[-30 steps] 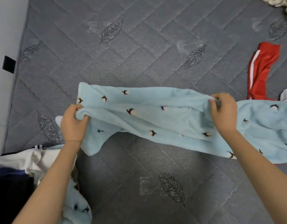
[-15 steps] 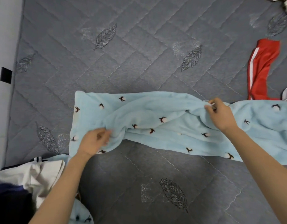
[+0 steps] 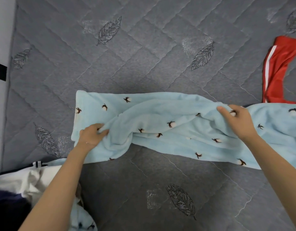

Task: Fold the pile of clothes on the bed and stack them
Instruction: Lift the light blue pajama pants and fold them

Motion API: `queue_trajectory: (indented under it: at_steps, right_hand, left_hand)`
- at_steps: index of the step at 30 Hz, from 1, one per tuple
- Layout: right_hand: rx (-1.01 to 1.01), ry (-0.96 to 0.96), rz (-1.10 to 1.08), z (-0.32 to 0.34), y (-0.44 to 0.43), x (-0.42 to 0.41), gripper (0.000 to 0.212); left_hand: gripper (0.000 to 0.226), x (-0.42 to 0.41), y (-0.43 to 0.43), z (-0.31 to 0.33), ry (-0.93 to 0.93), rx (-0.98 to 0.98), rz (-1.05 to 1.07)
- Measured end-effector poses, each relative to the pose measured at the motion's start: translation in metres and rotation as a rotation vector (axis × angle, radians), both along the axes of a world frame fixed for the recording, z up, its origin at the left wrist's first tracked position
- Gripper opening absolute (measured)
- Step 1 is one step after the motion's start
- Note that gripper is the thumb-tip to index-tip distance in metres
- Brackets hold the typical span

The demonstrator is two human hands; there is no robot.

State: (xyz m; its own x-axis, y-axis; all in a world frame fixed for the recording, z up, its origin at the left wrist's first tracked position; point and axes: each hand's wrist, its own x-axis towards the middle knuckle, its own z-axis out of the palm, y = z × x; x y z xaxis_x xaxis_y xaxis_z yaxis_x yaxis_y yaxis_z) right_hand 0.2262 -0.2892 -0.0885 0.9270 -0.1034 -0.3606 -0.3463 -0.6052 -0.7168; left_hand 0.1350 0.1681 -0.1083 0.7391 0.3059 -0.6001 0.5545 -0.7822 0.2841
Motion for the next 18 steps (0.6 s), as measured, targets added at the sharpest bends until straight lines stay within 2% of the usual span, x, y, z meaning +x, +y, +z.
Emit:
queue_trajectory:
  at_steps: [2, 3, 6, 8, 11, 14, 16, 18]
  right_hand:
    - [0.071, -0.017, -0.04, 0.007, -0.003, 0.003, 0.046]
    - [0.086, -0.02, -0.023, 0.013, -0.007, 0.006, 0.048]
    - [0.048, -0.026, 0.041, 0.024, -0.016, 0.014, 0.043]
    - [-0.047, -0.087, 0.026, 0.023, -0.014, 0.02, 0.041]
    - [-0.273, -0.133, 0.052, 0.008, -0.004, 0.027, 0.042]
    - [-0.382, -0.212, 0.162, -0.008, -0.001, 0.025, 0.063]
    - [-0.442, -0.352, 0.202, -0.01, 0.003, 0.017, 0.057]
    - [-0.458, -0.472, 0.241, -0.01, 0.015, 0.002, 0.044]
  left_hand:
    - [0.013, 0.006, 0.009, 0.021, -0.215, -0.167, 0.101]
    - [0.014, 0.011, 0.015, 0.035, -0.326, -0.201, 0.146]
    - [0.023, 0.027, 0.035, 0.065, -0.594, -0.192, 0.2]
    - [0.006, 0.037, 0.042, 0.066, -0.66, -0.109, 0.147]
    - [0.038, 0.042, 0.042, 0.036, -0.598, 0.069, 0.072]
    - [0.045, 0.033, 0.031, 0.007, -0.463, 0.168, 0.19]
    - [0.047, 0.021, 0.031, -0.01, -0.362, 0.191, 0.313]
    - [0.046, 0.012, 0.035, -0.022, -0.337, 0.129, 0.477]
